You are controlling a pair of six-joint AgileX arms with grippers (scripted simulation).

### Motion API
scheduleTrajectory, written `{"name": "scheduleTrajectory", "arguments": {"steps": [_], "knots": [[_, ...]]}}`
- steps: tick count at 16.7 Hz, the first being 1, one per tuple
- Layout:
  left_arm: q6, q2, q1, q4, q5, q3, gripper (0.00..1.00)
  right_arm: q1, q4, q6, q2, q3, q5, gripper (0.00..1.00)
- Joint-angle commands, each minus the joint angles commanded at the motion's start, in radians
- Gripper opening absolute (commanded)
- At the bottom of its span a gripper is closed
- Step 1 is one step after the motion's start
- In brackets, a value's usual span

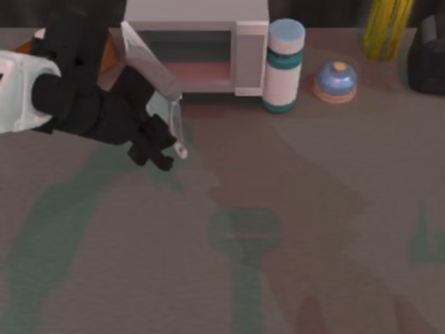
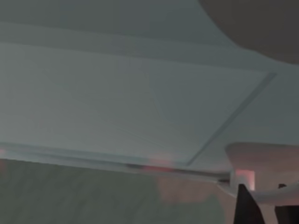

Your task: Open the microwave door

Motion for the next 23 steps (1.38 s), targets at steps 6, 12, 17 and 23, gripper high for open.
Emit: {"name": "scheduleTrajectory", "arguments": {"steps": [6,12,17,23], "knots": [[0.0,0.0,0.0,0.0,0.0,0.0,0.0,0.0,0.0,0.0,0.0,0.0,0.0,1.0],[-0.004,-0.001,-0.006,-0.001,0.006,-0.004,0.0,0.0,0.0,0.0,0.0,0.0,0.0,1.0],[0.044,0.001,0.015,-0.024,0.03,0.002,0.0,0.0,0.0,0.0,0.0,0.0,0.0,1.0],[0.1,0.001,0.04,-0.05,0.06,0.009,0.0,0.0,0.0,0.0,0.0,0.0,0.0,1.0]]}}
